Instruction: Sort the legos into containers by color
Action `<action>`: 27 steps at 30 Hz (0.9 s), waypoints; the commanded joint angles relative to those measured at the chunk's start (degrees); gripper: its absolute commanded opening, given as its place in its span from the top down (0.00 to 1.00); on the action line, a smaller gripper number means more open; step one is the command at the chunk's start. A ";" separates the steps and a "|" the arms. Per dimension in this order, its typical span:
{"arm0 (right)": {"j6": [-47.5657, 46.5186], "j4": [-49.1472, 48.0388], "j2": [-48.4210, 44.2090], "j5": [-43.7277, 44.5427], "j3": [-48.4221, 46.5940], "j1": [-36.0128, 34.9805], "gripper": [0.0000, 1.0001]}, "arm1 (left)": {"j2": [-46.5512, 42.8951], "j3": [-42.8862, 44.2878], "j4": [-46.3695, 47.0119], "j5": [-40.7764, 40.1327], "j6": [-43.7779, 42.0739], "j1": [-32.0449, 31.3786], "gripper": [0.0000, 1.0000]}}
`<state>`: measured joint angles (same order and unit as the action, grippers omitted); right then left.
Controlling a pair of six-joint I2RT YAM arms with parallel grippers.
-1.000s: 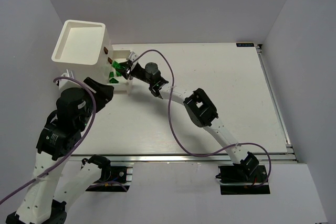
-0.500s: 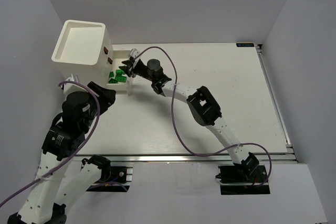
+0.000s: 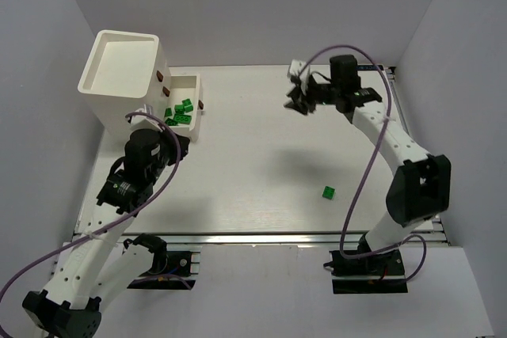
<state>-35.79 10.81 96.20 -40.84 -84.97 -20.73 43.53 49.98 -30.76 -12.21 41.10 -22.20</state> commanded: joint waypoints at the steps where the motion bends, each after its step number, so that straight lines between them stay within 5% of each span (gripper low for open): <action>1: -33.50 35.55 -3.82 -0.57 7.95 3.56 0.54 | 1.20 -1.72 8.07 2.80 -2.60 0.31 0.75; 2: -40.78 42.47 -5.48 2.75 8.59 4.38 0.48 | 1.73 -1.98 8.52 3.06 -2.69 0.31 0.73; 3: -43.55 45.76 -5.76 4.09 8.85 4.99 0.27 | 2.34 -2.51 9.22 3.50 -2.87 0.31 0.70; 5: -51.43 55.66 -5.15 6.55 8.51 7.54 0.11 | 4.18 -2.86 10.81 4.82 -3.05 0.31 0.65; 16: -74.06 61.53 -9.90 9.03 24.31 13.44 0.14 | 8.50 -2.60 14.42 7.55 -2.61 0.31 0.60; 27: -79.26 46.42 -9.90 9.02 34.87 13.26 0.15 | 3.14 -7.08 13.45 6.50 1.43 0.31 0.59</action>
<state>-111.35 61.45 85.67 -31.79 -50.06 -7.22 48.49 43.42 -17.63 -5.41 41.23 -22.20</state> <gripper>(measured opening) 0.851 0.407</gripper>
